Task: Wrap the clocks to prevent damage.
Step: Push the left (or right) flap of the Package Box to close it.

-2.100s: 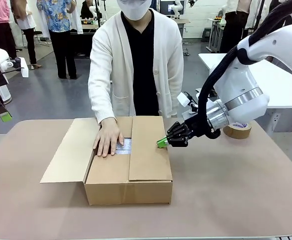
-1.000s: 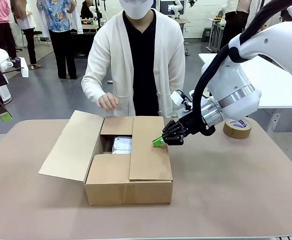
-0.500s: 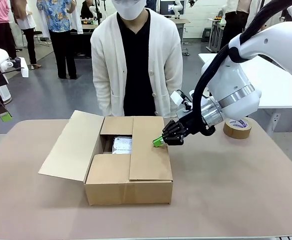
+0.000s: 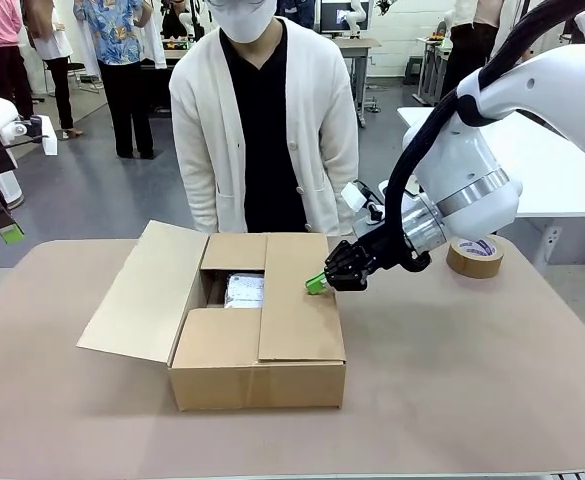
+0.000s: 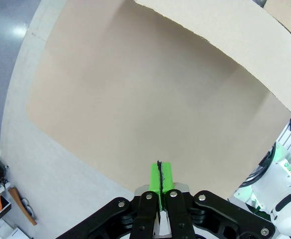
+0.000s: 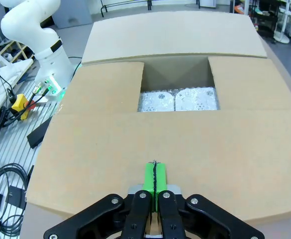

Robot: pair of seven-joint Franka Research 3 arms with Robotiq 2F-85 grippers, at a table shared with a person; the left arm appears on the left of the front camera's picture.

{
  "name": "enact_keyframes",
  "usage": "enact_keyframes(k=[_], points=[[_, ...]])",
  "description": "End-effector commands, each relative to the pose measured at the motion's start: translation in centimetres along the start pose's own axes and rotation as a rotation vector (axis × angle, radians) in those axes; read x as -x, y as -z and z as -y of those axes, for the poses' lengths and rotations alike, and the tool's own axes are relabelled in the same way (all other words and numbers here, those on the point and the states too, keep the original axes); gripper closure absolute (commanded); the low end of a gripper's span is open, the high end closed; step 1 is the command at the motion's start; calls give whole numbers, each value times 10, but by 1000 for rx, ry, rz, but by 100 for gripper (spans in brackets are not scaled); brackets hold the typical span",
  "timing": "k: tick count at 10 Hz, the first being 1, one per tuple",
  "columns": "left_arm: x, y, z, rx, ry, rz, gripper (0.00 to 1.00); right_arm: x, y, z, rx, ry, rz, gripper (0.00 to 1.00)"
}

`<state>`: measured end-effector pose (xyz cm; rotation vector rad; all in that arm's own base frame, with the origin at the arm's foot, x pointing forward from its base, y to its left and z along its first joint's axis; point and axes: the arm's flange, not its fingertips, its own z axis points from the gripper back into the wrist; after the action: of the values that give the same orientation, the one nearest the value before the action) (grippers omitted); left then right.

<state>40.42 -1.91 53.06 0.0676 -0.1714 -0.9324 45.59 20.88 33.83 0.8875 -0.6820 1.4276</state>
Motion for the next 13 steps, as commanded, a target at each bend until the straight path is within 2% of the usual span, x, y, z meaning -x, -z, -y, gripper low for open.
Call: enact_keyframes(k=[1,5,6,7,8,9,11,12,13], points=[[-1,0,0,3,-20,8,100,5,3,-1,4,16,4,99],[0,0,0,0,0,0,100,5,3,-1,4,16,4,99],[-13,9,-8,-42,435,194,100,5,3,-1,4,16,4,99],[-13,34,-6,-56,652,308,100,5,3,-1,4,16,4,99],[-11,51,-7,37,761,416,100,5,3,-1,4,16,4,99],[-21,58,-19,112,839,453,100,5,3,-1,4,16,4,99],[-23,86,-31,333,871,417,100,5,3,-1,4,16,4,99],[-26,96,-38,388,863,428,100,5,3,-1,4,16,4,99],[-26,106,-37,376,838,421,100,5,3,-1,4,16,4,99]])
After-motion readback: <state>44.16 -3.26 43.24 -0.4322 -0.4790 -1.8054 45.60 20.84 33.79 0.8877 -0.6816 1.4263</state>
